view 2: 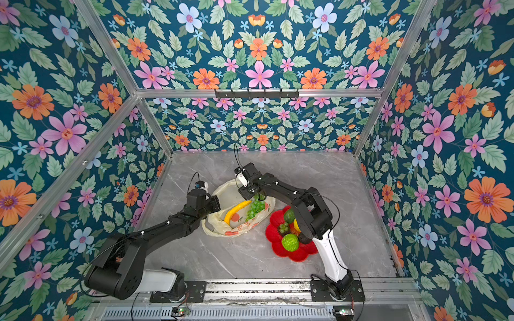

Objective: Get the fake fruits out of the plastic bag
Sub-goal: 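Move the right gripper back over the bag toward the red apple, then lower the right gripper into the bag and grasp the red apple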

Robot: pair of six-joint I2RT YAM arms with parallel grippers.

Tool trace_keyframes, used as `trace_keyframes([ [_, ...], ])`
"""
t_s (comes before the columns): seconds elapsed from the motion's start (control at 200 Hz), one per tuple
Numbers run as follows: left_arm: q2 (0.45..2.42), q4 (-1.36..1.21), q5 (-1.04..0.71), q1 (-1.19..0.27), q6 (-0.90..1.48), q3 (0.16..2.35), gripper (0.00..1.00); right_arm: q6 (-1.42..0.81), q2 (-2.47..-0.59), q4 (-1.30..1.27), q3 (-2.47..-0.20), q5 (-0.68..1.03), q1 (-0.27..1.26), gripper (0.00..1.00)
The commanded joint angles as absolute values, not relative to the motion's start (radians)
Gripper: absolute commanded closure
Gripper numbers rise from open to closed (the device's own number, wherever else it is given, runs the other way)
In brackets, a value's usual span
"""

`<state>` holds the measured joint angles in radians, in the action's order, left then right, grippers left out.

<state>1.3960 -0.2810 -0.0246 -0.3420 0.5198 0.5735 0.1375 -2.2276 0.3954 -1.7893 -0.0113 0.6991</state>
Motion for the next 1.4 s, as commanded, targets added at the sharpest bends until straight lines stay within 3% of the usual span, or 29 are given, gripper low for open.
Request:
trace_keyframes([
  [0.0,1.412,-0.259,-0.015,-0.344,0.508,0.586,1.0,0.197,-2.256,0.415,-1.83,-0.08,0.694,0.34],
  [0.495,1.411,-0.264,-0.023,-0.344,0.509,0.585,1.0,0.212,-2.363,0.447,-1.943,-0.138,0.673,0.3],
  [1.0,1.415,-0.264,-0.026,-0.342,0.51,0.585,1.0,0.152,-2.431,0.451,-2.028,-0.167,0.673,0.33],
  [1.11,1.413,-0.262,-0.026,-0.343,0.51,0.585,1.0,0.143,-2.426,0.447,-2.019,-0.156,0.674,0.35],
  [1.21,1.411,-0.261,-0.026,-0.345,0.511,0.586,1.0,0.146,-2.429,0.458,-2.024,-0.168,0.68,0.46],
  [1.395,1.409,-0.261,-0.028,-0.343,0.511,0.586,1.0,0.149,-2.391,0.42,-1.977,-0.146,0.693,0.48],
])
